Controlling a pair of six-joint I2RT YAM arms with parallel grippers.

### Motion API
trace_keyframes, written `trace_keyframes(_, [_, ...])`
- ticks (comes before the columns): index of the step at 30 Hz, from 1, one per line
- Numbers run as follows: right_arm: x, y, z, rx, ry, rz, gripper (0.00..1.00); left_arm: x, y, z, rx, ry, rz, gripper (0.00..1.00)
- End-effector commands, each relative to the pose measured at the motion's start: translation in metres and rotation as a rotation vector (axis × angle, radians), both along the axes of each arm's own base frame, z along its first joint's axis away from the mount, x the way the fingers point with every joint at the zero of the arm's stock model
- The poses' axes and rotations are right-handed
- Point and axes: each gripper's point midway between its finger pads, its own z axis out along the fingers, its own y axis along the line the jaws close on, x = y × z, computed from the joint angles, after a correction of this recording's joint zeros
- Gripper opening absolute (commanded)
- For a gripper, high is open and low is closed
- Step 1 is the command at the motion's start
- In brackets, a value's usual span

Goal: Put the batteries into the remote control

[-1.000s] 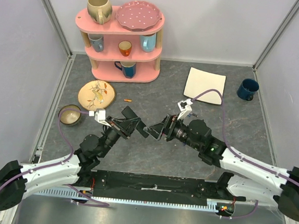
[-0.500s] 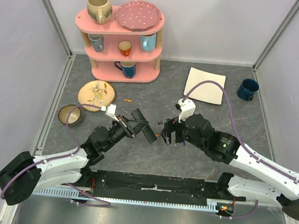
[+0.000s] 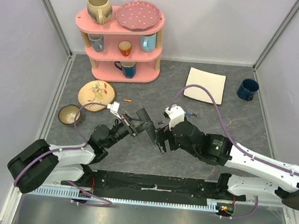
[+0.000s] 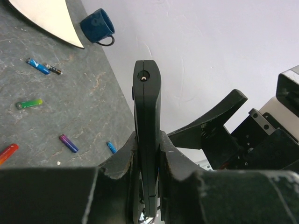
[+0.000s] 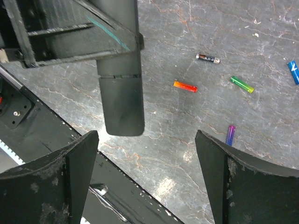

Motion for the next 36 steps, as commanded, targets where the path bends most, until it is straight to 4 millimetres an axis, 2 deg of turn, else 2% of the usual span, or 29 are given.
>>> trace_keyframes(1, [0.003,0.014,0.021,0.034,-0.026,-0.007,0.92,-0.006,-0.003,0.022,-0.098,-0.024,-0.052,0.02])
trace_keyframes(6, [0.004,0.026,0.017,-0.01,-0.024,0.01,0.91,-0.004,-0.004,0.016,-0.098,0.008,-0.053,0.02])
trace_keyframes(15, [0.008,0.029,0.002,-0.07,-0.016,0.003,0.86,0.0,-0.005,0.008,-0.073,0.04,-0.042,0.02])
trace_keyframes(36, [0.007,0.041,-0.013,-0.086,-0.008,0.051,0.74,0.0,-0.006,0.01,-0.069,0.036,-0.046,0.02])
